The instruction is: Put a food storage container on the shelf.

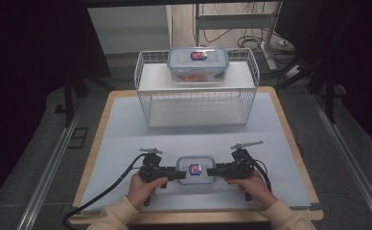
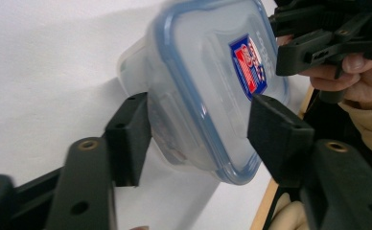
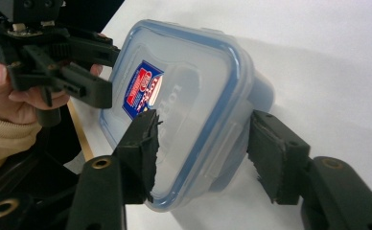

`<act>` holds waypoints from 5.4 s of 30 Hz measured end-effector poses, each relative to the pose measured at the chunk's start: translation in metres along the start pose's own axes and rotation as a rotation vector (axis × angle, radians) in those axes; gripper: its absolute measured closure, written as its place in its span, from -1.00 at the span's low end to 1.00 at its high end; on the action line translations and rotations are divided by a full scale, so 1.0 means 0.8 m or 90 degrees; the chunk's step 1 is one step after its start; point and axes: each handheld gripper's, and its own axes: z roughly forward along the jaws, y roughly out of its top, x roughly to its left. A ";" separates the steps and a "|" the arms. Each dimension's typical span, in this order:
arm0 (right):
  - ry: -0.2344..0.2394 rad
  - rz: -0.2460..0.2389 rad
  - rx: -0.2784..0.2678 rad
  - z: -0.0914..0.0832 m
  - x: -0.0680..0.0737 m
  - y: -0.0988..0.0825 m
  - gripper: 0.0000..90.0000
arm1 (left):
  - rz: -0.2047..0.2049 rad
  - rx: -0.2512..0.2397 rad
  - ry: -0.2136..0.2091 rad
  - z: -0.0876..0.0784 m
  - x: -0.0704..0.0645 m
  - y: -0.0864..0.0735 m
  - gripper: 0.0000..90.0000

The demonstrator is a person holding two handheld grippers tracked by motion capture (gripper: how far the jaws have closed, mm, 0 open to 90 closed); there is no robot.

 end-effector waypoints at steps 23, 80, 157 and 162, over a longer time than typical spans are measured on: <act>0.030 -0.023 -0.015 -0.013 0.003 -0.013 0.21 | 0.031 -0.024 -0.003 -0.008 -0.009 -0.012 0.17; 0.017 -0.077 -0.090 -0.045 0.026 0.035 0.23 | 0.112 -0.079 0.026 -0.041 -0.043 0.046 0.20; -0.047 -0.206 -0.195 -0.144 0.071 0.275 0.20 | 0.240 -0.167 0.060 -0.126 -0.097 0.291 0.19; -0.046 -0.204 -0.198 -0.148 0.071 0.291 0.20 | 0.246 -0.166 0.063 -0.131 -0.098 0.310 0.19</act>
